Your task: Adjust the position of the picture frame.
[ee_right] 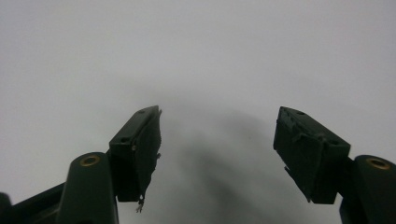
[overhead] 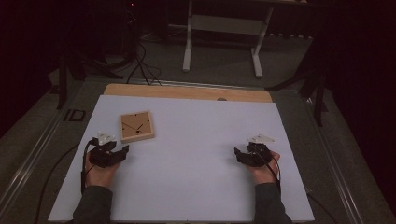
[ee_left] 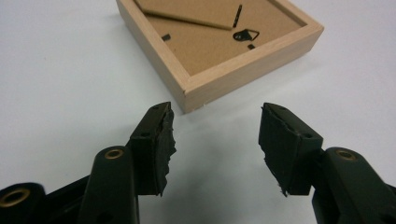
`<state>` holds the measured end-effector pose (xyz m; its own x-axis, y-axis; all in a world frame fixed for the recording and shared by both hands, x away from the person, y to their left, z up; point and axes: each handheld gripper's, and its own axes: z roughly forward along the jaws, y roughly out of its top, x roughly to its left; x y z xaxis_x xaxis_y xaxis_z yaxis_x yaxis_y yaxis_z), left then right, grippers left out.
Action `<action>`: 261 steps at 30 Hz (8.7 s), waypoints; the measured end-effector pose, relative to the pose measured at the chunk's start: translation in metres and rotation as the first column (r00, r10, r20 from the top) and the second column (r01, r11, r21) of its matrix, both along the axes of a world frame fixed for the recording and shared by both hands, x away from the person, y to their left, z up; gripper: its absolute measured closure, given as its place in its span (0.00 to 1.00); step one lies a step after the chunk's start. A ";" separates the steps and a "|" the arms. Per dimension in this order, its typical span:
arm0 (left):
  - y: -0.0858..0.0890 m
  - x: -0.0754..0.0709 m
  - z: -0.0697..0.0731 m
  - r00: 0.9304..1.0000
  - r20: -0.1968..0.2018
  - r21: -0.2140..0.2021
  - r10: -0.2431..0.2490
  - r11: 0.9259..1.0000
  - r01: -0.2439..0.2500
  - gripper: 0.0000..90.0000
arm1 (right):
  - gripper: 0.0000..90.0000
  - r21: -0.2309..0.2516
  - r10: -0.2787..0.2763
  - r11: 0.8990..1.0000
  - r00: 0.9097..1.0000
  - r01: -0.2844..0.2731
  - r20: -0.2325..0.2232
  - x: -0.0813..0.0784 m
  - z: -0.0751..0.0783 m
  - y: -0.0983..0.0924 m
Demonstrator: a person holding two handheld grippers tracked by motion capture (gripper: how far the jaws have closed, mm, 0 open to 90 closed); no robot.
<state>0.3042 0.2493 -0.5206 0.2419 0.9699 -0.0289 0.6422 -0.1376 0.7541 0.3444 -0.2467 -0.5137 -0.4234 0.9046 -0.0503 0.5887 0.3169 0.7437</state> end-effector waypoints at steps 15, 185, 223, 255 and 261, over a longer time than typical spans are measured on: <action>0.000 -0.004 0.008 0.999 0.048 -0.008 -0.022 1.000 0.022 0.59 | 0.38 -0.015 0.029 0.999 0.999 -0.028 0.036 -0.004 0.006 0.002; -0.133 0.011 -0.004 0.913 0.066 -0.046 -0.403 0.913 0.406 1.00 | 0.39 -0.026 0.098 0.995 0.994 -0.097 0.047 -0.007 0.004 0.012; -0.041 0.021 0.013 0.987 0.082 -0.035 -0.139 0.989 0.142 1.00 | 0.49 -0.009 0.205 0.979 0.977 -0.205 0.054 -0.018 0.003 0.052; -0.045 0.026 -0.009 0.987 -0.005 -0.010 -0.162 0.987 0.162 1.00 | 0.93 -0.018 0.177 0.984 0.977 -0.176 0.119 -0.023 0.009 0.048; -0.045 0.021 -0.008 0.984 -0.022 -0.010 -0.176 0.984 0.176 1.00 | 0.97 -0.011 0.178 0.984 0.976 -0.178 0.127 -0.024 0.011 0.046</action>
<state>0.3251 0.2041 -0.5286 0.4076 0.9121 -0.0437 0.6258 -0.2442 0.7408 0.3207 -0.2003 -0.5030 -0.5678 0.8152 -0.1137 0.4237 0.4079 0.8087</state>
